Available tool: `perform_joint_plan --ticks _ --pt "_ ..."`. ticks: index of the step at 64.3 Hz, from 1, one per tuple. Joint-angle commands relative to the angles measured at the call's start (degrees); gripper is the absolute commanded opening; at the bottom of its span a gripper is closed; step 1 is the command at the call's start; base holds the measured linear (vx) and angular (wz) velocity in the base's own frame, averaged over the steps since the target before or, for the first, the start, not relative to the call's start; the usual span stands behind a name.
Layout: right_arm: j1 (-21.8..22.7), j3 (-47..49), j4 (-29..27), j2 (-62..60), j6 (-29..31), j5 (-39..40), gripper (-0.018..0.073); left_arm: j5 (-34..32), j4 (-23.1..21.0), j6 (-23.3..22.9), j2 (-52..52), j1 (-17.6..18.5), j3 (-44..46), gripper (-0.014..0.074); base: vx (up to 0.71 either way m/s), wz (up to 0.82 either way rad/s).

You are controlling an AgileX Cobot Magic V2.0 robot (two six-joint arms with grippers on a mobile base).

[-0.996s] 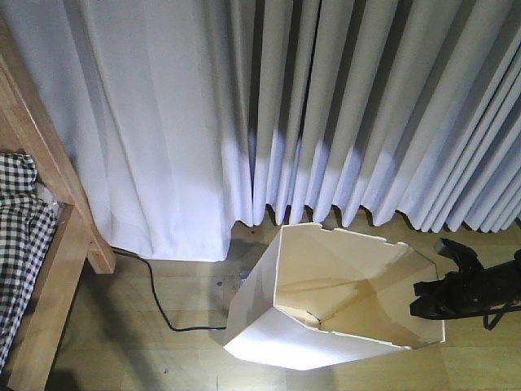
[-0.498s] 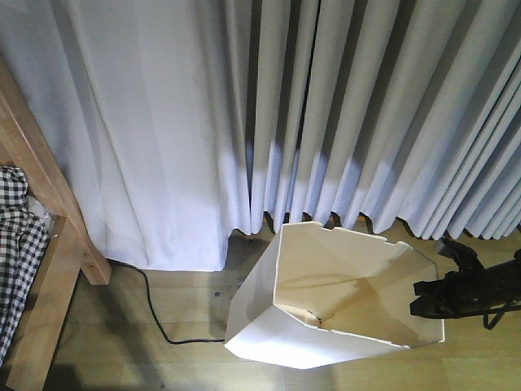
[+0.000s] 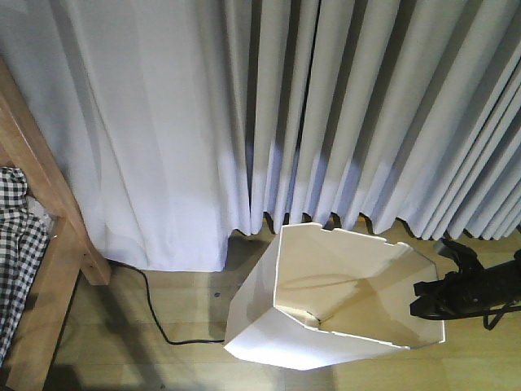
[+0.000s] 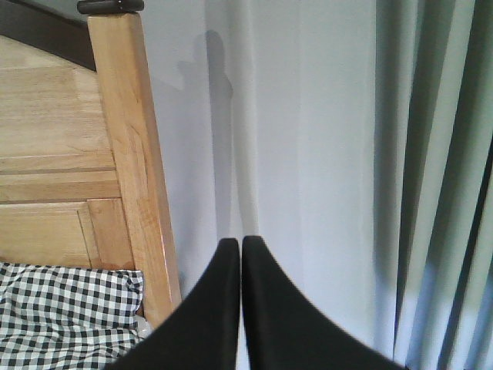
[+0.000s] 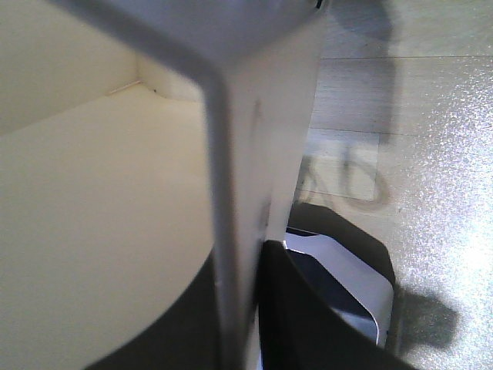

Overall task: Move trash bin to bedside with robot
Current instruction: 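Approach the curtain near the bed head with the bin held, then lower the bin onto the floor beside the bed with the right gripper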

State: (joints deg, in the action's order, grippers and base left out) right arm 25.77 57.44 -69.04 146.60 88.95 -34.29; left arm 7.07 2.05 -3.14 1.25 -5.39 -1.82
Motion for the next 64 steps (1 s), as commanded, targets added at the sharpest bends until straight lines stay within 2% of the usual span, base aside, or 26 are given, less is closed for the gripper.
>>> perform_joint_plan --ticks 1,22,33,48,57,64 --pt "0.04 0.12 -1.91 -4.13 0.48 -14.33 -0.0004 -4.18 -0.12 -0.25 0.31 0.05 1.38 -0.0006 0.0 0.0" --pt "-0.02 0.12 -2.32 -4.13 0.48 -15.45 -0.0004 -4.18 -0.12 -0.25 0.31 0.05 1.38 -0.0006 0.0 -0.01" --pt "-0.23 1.01 -3.94 -3.7 -0.54 -12.41 -0.0004 -4.18 -0.12 -0.25 0.31 0.05 1.38 -0.0006 0.0 -0.02" --pt "-4.87 6.58 3.39 -0.61 -7.03 -1.7 -0.0004 -4.18 -0.12 -0.25 0.31 0.05 1.38 -0.0006 0.0 0.0" --pt "-9.08 11.04 8.95 2.78 -11.52 0.72 -0.0004 -4.18 -0.12 -0.25 0.31 0.05 1.38 -0.0006 0.0 0.0" --pt "-10.53 15.15 10.79 6.15 -16.79 2.4 -0.0004 -4.18 -0.12 -0.25 0.31 0.05 1.38 -0.0006 0.0 0.0"
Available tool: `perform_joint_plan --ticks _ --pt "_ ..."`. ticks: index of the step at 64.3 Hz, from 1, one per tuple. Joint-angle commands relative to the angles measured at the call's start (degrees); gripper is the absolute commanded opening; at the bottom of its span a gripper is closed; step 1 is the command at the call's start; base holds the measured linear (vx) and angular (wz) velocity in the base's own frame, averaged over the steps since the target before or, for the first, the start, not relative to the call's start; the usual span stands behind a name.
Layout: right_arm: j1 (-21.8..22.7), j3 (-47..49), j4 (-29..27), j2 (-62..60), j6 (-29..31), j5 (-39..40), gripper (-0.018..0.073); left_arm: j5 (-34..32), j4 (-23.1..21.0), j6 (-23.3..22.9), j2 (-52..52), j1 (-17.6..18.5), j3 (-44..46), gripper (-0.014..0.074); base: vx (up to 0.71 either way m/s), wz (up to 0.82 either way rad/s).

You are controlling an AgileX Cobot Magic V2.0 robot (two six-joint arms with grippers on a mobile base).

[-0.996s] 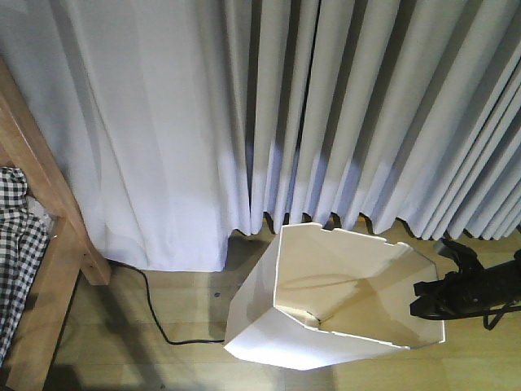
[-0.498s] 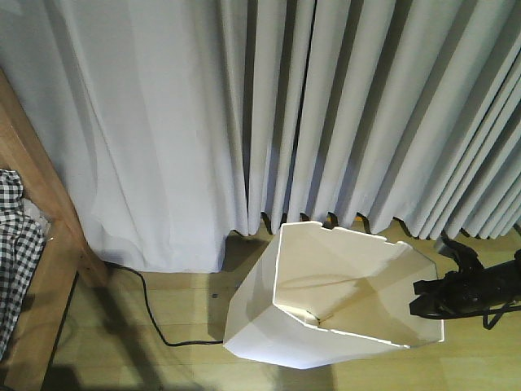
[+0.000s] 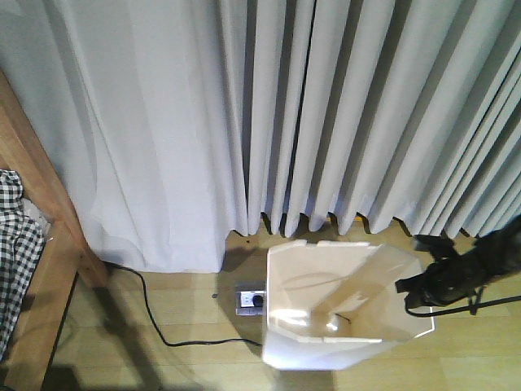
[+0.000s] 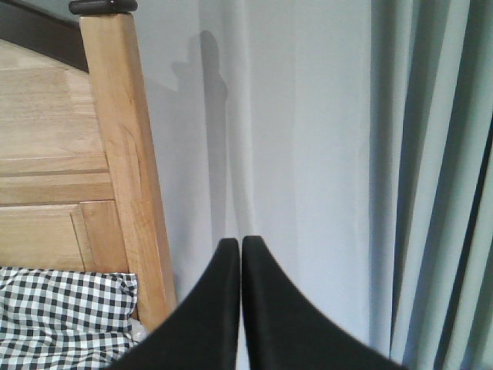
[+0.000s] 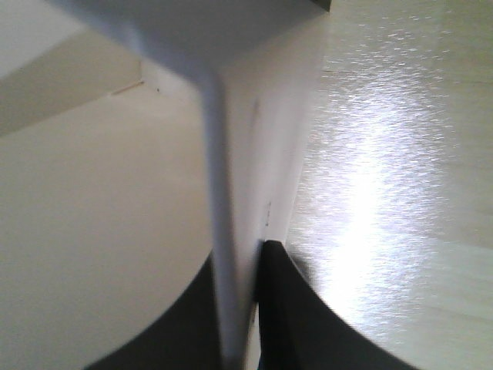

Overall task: Move trash bin to bedside with robot
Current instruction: 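Lower the bin onto the floor beside the bed with the right gripper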

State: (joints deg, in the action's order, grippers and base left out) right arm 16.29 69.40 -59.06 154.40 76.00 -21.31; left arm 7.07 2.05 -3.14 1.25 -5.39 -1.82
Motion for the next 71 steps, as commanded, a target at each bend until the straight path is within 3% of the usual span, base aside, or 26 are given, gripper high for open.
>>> perform_joint_plan --ticks 1,26,41,46,71 --pt "-1.36 3.76 1.01 -1.19 -4.32 -10.64 -0.0004 -4.18 -0.12 -0.25 0.31 0.05 1.38 -0.0006 0.0 0.0" --pt "-1.42 18.31 5.69 11.98 -12.44 -12.58 -0.0001 -4.18 -0.12 -0.25 0.31 0.05 1.38 -0.0006 0.0 0.0" --pt "-1.42 24.39 14.43 16.93 -19.78 -12.78 0.0004 -4.18 -0.12 -0.25 0.31 0.05 1.38 -0.0006 0.0 0.0" --pt "-1.42 26.04 15.09 18.14 -21.77 -12.78 0.0006 -4.18 -0.12 -0.25 0.31 0.05 1.38 -0.0006 0.0 0.0" --pt "-3.79 30.58 16.55 23.07 -22.28 -11.68 0.0016 -4.18 -0.12 -0.25 0.31 0.05 1.38 -0.0006 0.0 0.0"
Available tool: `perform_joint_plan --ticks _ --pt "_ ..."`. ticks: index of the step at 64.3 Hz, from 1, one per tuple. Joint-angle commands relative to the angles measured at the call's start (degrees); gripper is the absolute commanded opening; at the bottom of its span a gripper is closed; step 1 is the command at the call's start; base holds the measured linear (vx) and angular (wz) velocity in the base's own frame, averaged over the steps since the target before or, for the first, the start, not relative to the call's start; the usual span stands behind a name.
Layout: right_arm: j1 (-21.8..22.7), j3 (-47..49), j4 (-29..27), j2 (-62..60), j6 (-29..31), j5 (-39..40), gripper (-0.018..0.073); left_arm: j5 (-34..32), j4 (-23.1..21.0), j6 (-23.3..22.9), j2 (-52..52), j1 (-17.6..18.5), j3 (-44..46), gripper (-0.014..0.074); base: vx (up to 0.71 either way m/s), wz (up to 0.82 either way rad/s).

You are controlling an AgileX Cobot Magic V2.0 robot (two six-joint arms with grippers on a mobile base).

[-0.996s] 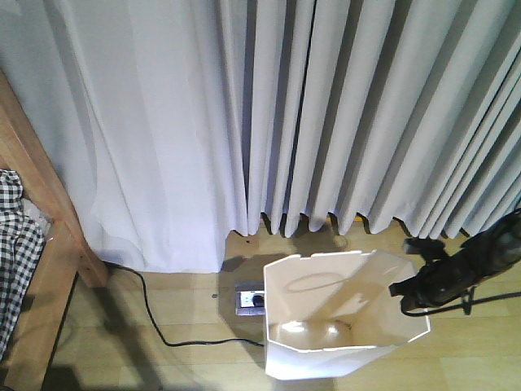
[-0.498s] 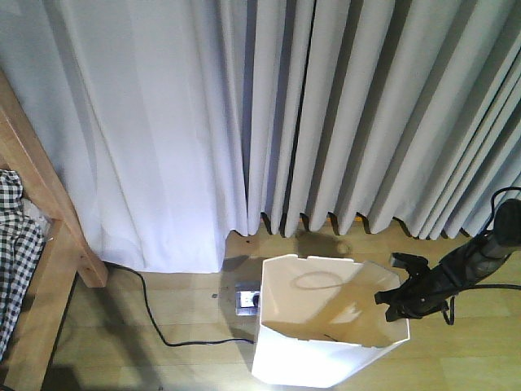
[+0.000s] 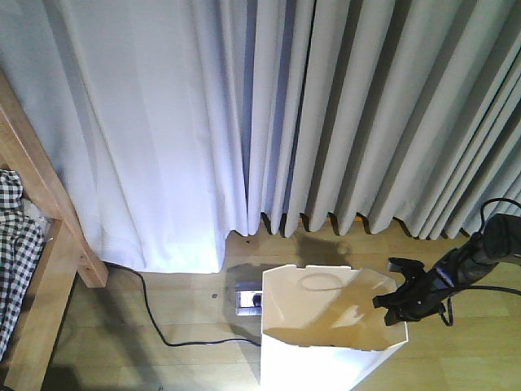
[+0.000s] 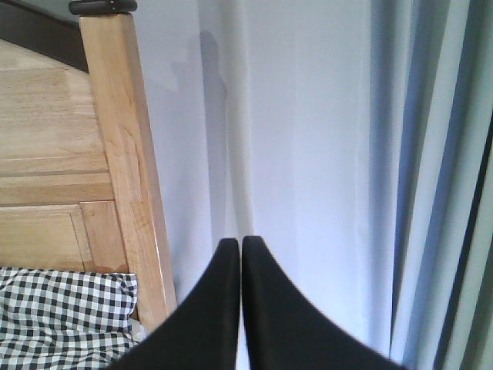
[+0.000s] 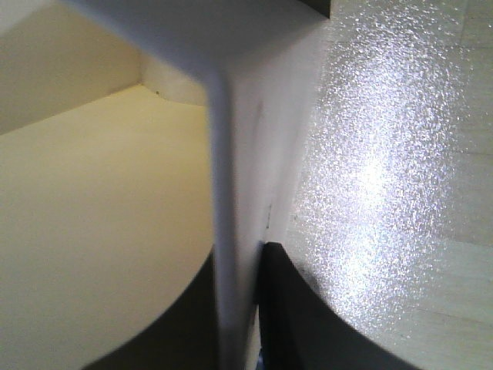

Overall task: Move trash bin to bedside with robot
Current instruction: 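Lower the bin onto the floor beside the bed with the right gripper, then open the right gripper and lift it away from the bin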

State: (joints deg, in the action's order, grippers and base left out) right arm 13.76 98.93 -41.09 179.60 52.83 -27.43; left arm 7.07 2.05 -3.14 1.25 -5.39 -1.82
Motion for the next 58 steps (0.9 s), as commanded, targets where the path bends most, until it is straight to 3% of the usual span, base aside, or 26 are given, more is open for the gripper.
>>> perform_joint_plan --ticks 1,21,33,48,58 --pt "-1.5 1.1 -1.16 -2.03 0.75 -5.62 0.0017 -4.18 -0.12 -0.25 0.31 0.05 1.38 -0.0006 0.0 0.0" --pt "-2.69 1.15 -1.06 -1.67 -1.94 -3.99 0.0078 -4.18 -0.12 -0.25 0.31 0.05 1.38 -0.0006 0.0 0.0" --pt "-2.69 1.15 0.1 -1.67 -1.94 -4.09 0.0234 -4.18 -0.12 -0.25 0.31 0.05 1.38 -0.0006 0.0 0.0" --pt "-2.69 1.15 0.41 -1.67 -1.84 -4.23 0.0494 -4.18 -0.12 -0.25 0.31 0.05 1.38 -0.0006 0.0 0.0" --pt "-2.69 1.15 0.41 -1.67 -1.19 -3.33 0.0542 -4.18 -0.12 -0.25 0.31 0.05 1.38 -0.0006 0.0 0.0"
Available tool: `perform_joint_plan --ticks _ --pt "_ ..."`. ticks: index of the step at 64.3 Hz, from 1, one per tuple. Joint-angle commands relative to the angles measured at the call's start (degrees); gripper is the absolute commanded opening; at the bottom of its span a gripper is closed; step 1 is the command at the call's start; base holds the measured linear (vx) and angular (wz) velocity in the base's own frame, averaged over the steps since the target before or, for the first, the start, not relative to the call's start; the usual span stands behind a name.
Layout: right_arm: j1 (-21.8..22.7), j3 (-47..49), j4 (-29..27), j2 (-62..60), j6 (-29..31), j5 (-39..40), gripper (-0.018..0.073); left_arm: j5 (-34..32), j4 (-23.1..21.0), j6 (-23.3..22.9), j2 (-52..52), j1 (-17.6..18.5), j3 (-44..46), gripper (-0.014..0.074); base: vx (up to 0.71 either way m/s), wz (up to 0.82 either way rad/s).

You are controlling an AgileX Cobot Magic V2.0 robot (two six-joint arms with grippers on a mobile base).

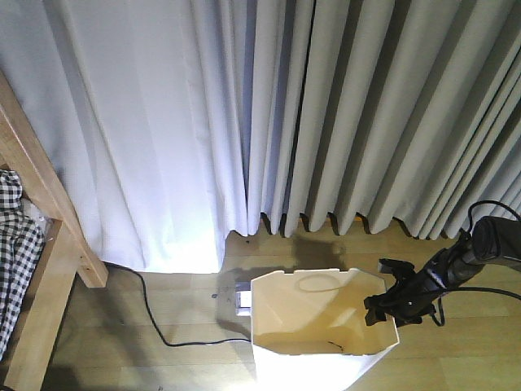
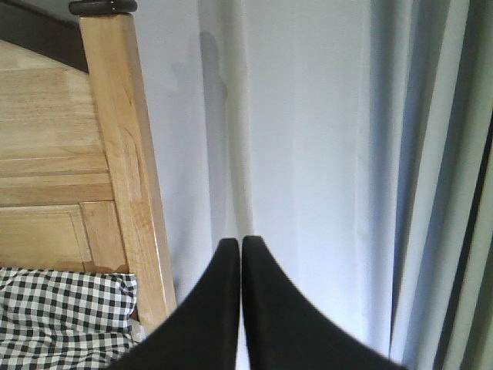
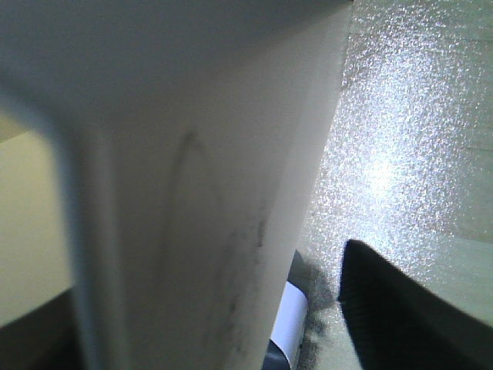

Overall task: Move trash bin to bedside with robot
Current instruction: 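Open the right gripper and lift it away from the bin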

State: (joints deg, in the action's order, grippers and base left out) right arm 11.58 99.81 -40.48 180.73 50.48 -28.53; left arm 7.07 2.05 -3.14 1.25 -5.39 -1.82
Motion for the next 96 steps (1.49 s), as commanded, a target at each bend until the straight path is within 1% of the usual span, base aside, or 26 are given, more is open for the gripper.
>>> perform_joint_plan --ticks 1,10,16,23,40,47,52,58,64,70,73,77,86,96 --pt "-0.52 0.22 -0.2 -2.8 1.16 -2.23 0.0542 -4.18 -0.12 -0.25 0.31 0.05 1.38 -0.0006 0.0 0.0" --pt "-0.52 0.16 -0.35 -2.8 1.16 -2.59 0.0539 -4.18 -0.12 -0.25 0.31 0.05 1.38 -0.0006 0.0 0.0" --pt "-0.52 0.16 -1.51 -3.22 0.79 -3.07 0.0539 -4.18 -0.12 -0.25 0.31 0.05 1.38 -0.0006 0.0 0.0" --pt "-0.52 0.16 -1.51 -4.88 2.07 -3.53 0.0539 -4.18 -0.12 -0.25 0.31 0.05 1.38 -0.0006 0.0 0.0" --pt "-0.52 -0.02 -1.5 -11.88 1.48 -4.76 0.0539 -4.18 -0.12 -0.25 0.31 0.05 1.38 -0.0006 0.0 0.0" --pt "-0.52 -1.31 -1.07 -15.77 0.29 -5.45 0.0539 -4.18 -0.12 -0.25 0.31 0.05 1.38 -0.0006 0.0 0.0" --pt "-0.52 -6.93 -1.13 -19.82 0.29 -0.08 0.0539 -4.18 -0.12 -0.25 0.31 0.05 1.38 -0.0006 0.0 0.0" --pt "-0.52 -16.6 -1.62 -26.65 0.41 10.18 0.0539 -4.18 -0.12 -0.25 0.31 0.05 1.38 -0.0006 0.0 0.0" --pt "-0.52 -25.19 -1.79 -33.7 1.8 15.74 0.0539 -4.18 -0.12 -0.25 0.31 0.05 1.38 -0.0006 0.0 0.0" --pt "-0.52 -32.89 -1.79 -42.28 5.33 16.87 0.0539 -4.18 -0.12 -0.25 0.31 0.05 1.38 -0.0006 0.0 0.0" --pt "-0.52 -36.26 -1.85 -46.1 6.18 16.87 0.0539 -4.18 -0.12 -0.25 0.31 0.05 1.38 -0.0006 0.0 0.0" --pt "-0.52 -40.74 -1.79 -52.97 6.17 17.01 0.0539 -4.18 -0.12 -0.25 0.31 0.05 1.38 -0.0006 0.0 0.0" --pt "-0.52 -47.68 -1.68 -68.71 6.3 17.19 0.0539 -4.18 -0.12 -0.25 0.31 0.05 1.38 -0.0006 0.0 0.0" --pt "-0.52 -52.24 -1.7 -86.79 6.3 17.13 0.0539 -4.18 -0.12 -0.25 0.31 0.05 1.38 -0.0006 0.0 0.0"
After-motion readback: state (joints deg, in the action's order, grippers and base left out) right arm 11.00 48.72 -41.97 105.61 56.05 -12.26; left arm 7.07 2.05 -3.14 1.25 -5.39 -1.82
